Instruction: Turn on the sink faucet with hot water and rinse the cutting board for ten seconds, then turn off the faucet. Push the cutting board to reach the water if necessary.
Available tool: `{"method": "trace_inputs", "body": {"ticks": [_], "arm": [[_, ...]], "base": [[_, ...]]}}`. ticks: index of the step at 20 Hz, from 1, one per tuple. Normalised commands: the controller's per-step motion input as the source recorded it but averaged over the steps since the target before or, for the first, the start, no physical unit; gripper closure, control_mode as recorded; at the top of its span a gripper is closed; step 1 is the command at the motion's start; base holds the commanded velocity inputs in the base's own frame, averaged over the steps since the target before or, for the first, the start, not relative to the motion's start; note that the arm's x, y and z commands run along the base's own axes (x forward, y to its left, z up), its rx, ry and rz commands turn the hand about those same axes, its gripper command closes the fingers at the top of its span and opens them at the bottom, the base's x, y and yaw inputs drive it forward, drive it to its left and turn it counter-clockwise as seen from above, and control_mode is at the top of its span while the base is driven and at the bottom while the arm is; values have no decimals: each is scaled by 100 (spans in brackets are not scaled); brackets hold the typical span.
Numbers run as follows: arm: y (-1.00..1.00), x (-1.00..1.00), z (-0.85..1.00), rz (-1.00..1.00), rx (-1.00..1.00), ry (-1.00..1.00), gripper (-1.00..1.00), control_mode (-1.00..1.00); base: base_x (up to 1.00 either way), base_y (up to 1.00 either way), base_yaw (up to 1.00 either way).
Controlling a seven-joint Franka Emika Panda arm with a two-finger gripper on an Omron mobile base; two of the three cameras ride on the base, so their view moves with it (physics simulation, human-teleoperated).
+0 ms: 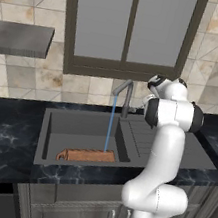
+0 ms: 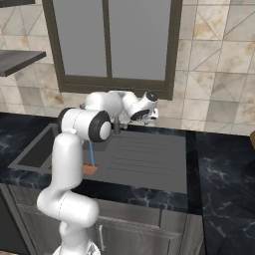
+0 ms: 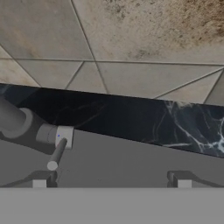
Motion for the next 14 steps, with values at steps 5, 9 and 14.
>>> {"method": "trace_inputs", "body": {"ticks": [5, 9, 14], "arm": [[0, 0, 0, 0, 0, 0, -100, -100], [0, 0, 0, 0, 0, 0, -100, -100], [0, 0, 0, 0, 0, 0, -100, -100]], "base": [[0, 0, 0], [0, 0, 0], [0, 0, 0]]}}
